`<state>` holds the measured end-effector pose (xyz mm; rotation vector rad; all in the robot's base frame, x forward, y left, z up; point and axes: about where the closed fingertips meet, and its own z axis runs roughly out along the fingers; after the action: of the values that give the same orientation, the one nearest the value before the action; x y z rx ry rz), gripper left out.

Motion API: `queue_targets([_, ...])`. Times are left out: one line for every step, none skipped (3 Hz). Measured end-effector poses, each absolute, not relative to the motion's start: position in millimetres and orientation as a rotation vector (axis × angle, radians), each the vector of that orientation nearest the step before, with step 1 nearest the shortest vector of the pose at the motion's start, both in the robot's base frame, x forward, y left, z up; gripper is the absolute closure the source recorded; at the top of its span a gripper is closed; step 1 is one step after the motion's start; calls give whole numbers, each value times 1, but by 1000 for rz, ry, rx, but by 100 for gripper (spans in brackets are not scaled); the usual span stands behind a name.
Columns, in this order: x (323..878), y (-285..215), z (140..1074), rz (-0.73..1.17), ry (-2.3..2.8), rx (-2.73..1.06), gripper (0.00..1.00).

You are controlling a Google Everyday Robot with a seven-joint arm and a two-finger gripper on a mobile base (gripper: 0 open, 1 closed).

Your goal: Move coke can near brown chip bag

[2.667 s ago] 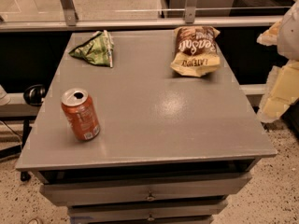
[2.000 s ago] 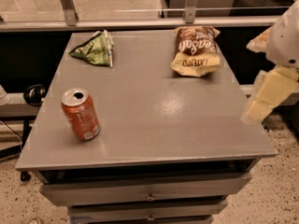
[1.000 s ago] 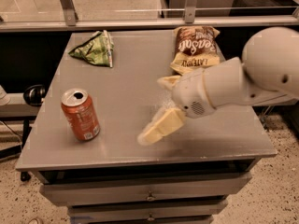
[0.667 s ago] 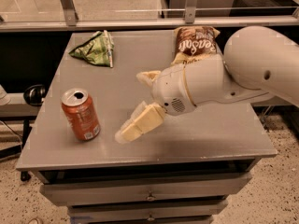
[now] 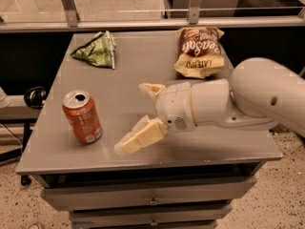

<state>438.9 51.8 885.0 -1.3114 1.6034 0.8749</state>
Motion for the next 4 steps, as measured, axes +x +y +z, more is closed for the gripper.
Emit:
queue_targets([443,87,875,923,1503,-1256,0])
queue_targets([451,120,869,968,1420,-1219,0])
queue_targets([458,148,861,1005,1358,-1208,19])
queue_targets([461,163,855,1031,1334,-1187,41])
